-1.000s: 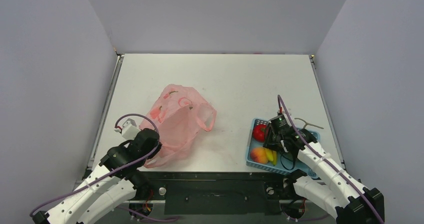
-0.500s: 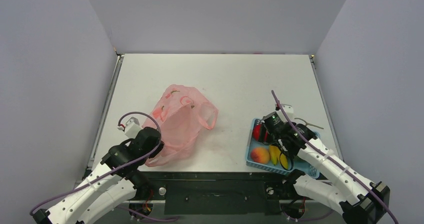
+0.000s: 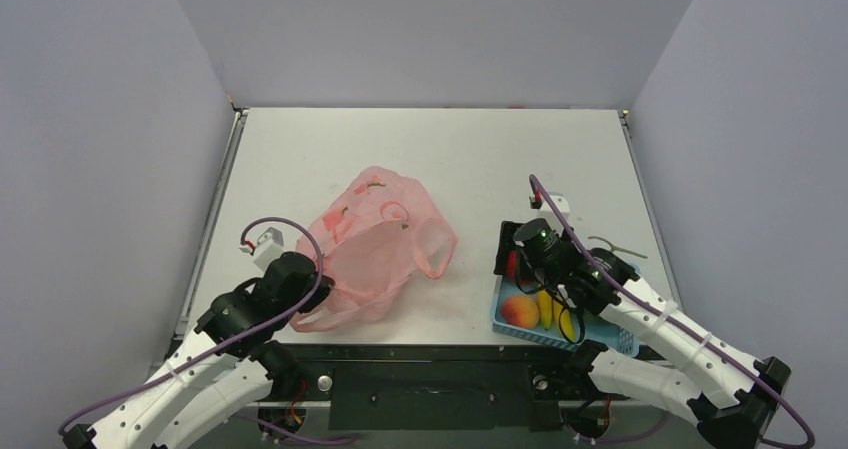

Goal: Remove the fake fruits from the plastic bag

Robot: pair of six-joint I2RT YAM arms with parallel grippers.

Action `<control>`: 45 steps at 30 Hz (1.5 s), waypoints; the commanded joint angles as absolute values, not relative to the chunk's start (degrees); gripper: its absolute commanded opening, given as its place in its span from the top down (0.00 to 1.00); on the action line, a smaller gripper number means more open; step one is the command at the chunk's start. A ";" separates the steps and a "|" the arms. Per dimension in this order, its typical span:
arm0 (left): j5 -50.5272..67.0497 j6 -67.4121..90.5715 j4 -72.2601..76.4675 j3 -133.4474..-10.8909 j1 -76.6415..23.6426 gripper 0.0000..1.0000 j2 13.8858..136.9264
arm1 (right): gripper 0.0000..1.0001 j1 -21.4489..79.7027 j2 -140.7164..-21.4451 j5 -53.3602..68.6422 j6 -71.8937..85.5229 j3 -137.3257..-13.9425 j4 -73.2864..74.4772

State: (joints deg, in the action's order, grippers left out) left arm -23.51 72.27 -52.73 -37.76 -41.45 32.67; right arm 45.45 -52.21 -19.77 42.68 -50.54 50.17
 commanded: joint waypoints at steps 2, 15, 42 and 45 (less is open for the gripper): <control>-25.12 69.88 -49.81 -41.12 -41.14 1.00 32.64 | 0.20 45.78 -51.93 -20.45 41.95 -53.19 47.59; -26.74 58.24 -60.52 -59.67 -39.63 0.52 40.47 | 0.13 45.70 -45.43 -23.35 40.51 -58.05 50.54; -7.59 20.54 -48.53 -84.99 -39.52 0.43 65.73 | 0.11 46.87 -47.11 -0.77 34.50 -54.34 33.96; -3.72 22.05 -47.01 -84.94 -39.48 0.43 66.44 | 0.11 51.69 -50.79 2.06 35.59 -53.15 23.97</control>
State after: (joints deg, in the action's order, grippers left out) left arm -10.98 21.85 -51.66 -81.14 -39.75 67.75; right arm 46.78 -46.72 -8.32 35.75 -54.30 40.84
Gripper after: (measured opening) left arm 0.568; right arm 0.888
